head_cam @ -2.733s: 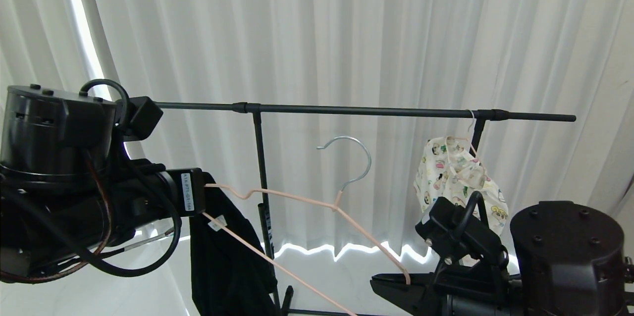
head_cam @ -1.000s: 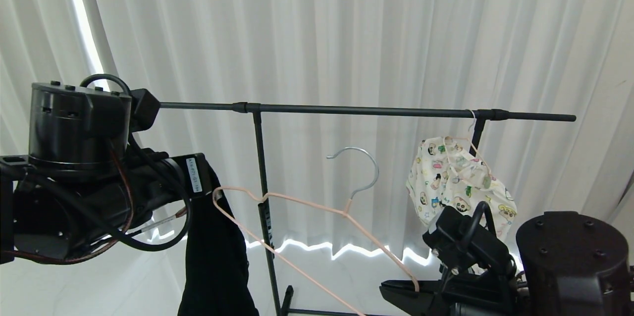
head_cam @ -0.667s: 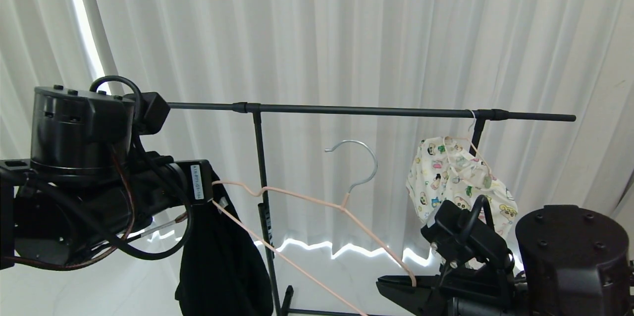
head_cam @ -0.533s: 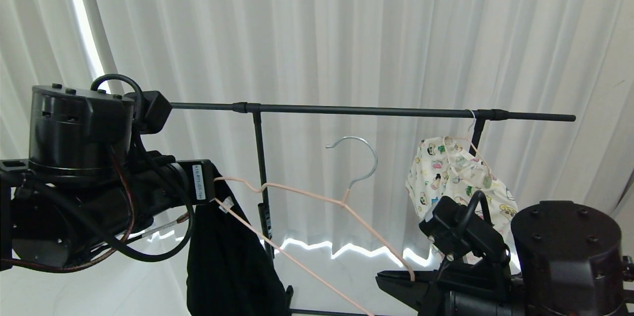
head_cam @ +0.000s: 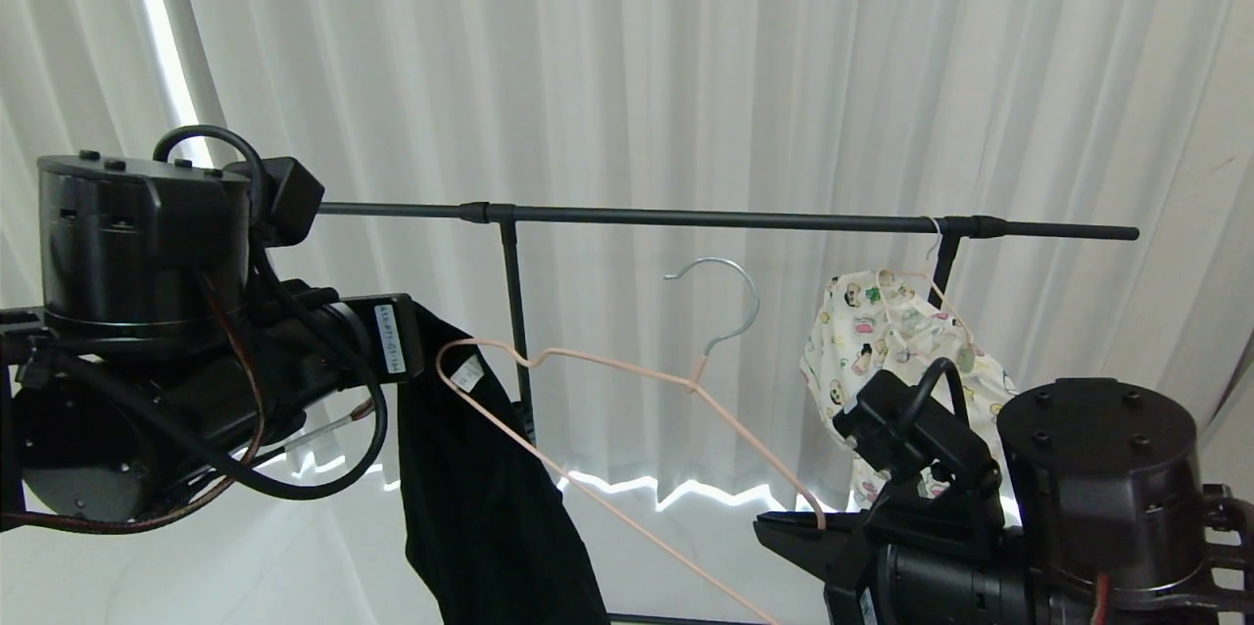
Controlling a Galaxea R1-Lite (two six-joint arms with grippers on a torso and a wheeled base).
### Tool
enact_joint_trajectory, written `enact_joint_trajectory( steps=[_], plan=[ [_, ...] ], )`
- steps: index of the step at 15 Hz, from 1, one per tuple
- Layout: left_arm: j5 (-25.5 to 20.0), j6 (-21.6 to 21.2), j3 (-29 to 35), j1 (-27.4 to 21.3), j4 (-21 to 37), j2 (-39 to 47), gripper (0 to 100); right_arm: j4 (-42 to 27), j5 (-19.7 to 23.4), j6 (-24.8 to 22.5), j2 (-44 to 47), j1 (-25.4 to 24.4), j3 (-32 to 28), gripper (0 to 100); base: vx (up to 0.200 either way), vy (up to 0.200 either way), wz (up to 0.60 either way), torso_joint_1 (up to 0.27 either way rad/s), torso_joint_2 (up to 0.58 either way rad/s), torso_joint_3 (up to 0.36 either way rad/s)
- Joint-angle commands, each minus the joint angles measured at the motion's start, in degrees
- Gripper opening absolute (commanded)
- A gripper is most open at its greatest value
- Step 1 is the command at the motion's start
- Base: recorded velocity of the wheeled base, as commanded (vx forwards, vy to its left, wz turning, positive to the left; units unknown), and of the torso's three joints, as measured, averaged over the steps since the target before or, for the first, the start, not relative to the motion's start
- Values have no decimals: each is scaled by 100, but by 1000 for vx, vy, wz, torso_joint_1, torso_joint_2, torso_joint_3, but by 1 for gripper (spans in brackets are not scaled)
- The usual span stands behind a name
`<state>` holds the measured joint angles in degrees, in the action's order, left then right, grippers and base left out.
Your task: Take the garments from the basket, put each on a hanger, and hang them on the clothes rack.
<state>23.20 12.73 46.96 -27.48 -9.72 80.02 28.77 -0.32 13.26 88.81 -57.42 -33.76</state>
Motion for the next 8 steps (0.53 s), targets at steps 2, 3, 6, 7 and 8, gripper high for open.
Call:
enact_joint_trajectory(
  steps=[2, 3, 6, 7, 8],
  plan=[
    [0, 11, -2, -135, -4, -4, 0, 6, -3, 1, 22, 20, -61, 0, 0, 0, 0, 0, 0, 0],
    [0, 11, -2, -205, -4, 5, 0, 6, -3, 1, 75, 20, -79, 0, 0, 0, 0, 0, 0, 0],
    [9, 134, 24, -372, -13, -4, 0, 6, -3, 1, 216, 20, -184, 0, 0, 0, 0, 0, 0, 0],
    [27, 204, 24, -469, -13, -21, 0, 6, -3, 1, 260, 11, -237, 0, 0, 0, 0, 0, 0, 0],
    [36, 257, 24, -539, -13, -30, 0, 15, -3, 1, 295, 11, -281, 0, 0, 0, 0, 0, 0, 0]
  ],
)
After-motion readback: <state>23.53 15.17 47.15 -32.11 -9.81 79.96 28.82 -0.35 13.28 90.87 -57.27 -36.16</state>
